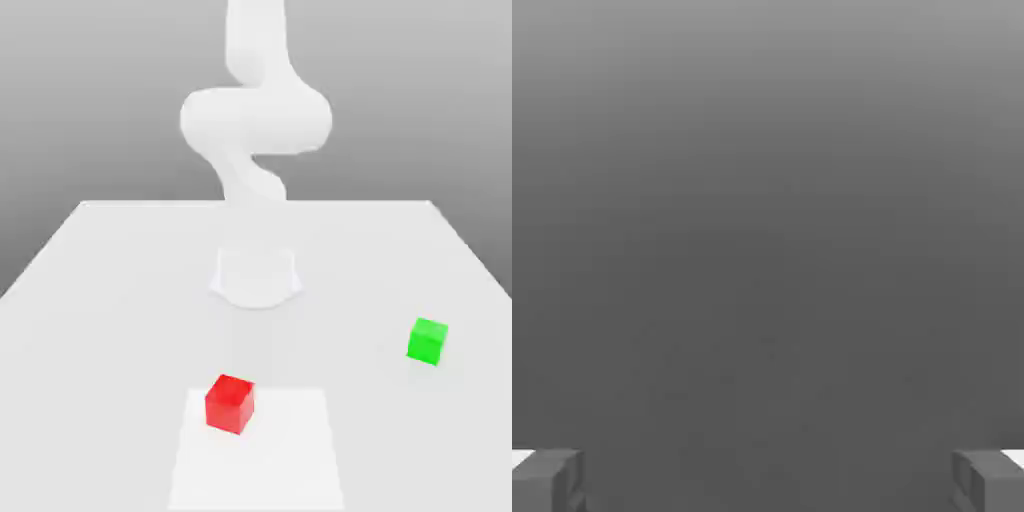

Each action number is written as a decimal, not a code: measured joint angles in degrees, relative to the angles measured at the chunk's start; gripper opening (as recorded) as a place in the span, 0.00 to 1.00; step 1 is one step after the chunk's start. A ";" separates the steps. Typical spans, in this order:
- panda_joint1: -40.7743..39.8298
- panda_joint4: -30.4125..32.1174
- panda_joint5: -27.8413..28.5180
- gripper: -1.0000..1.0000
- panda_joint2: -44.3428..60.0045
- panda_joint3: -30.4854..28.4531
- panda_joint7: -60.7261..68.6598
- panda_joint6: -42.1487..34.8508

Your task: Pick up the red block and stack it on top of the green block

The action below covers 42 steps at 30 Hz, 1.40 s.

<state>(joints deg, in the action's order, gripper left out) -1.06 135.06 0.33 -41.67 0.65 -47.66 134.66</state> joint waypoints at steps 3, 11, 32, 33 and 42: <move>-1.45 4.56 0.46 0.50 6.11 0.78 -2.62 4.11; -4.76 16.43 1.25 0.50 22.23 1.82 -9.20 14.88; -5.58 26.16 1.03 0.00 53.57 0.17 -15.21 38.52; -5.70 26.34 0.86 0.00 52.26 0.34 -15.10 37.39; -1.29 28.30 -2.74 0.00 37.56 3.75 -20.53 25.06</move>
<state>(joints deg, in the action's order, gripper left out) -2.35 163.36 -2.41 -4.11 4.40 -68.19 159.72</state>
